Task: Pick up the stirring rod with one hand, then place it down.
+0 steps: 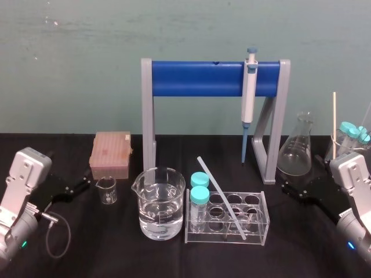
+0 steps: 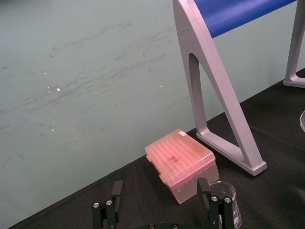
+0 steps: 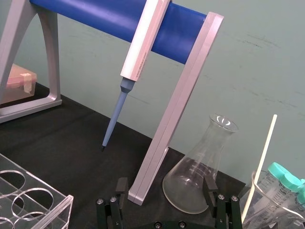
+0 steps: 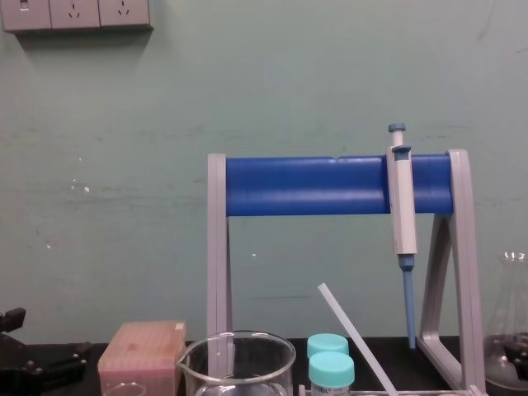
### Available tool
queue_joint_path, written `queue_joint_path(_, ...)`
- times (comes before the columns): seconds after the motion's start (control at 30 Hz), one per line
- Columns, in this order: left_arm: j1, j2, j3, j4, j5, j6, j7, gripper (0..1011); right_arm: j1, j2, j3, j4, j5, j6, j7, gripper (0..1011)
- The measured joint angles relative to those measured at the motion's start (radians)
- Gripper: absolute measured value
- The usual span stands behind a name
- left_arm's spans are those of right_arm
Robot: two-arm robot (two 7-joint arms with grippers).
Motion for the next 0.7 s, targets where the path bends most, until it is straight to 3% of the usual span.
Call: queue_joint_path(0.7,0.000,0.000,0.000,0.000,0.000,0.000,0.000,1000,0.000,0.000,0.000,0.000,0.000,0.000,0.000,1003)
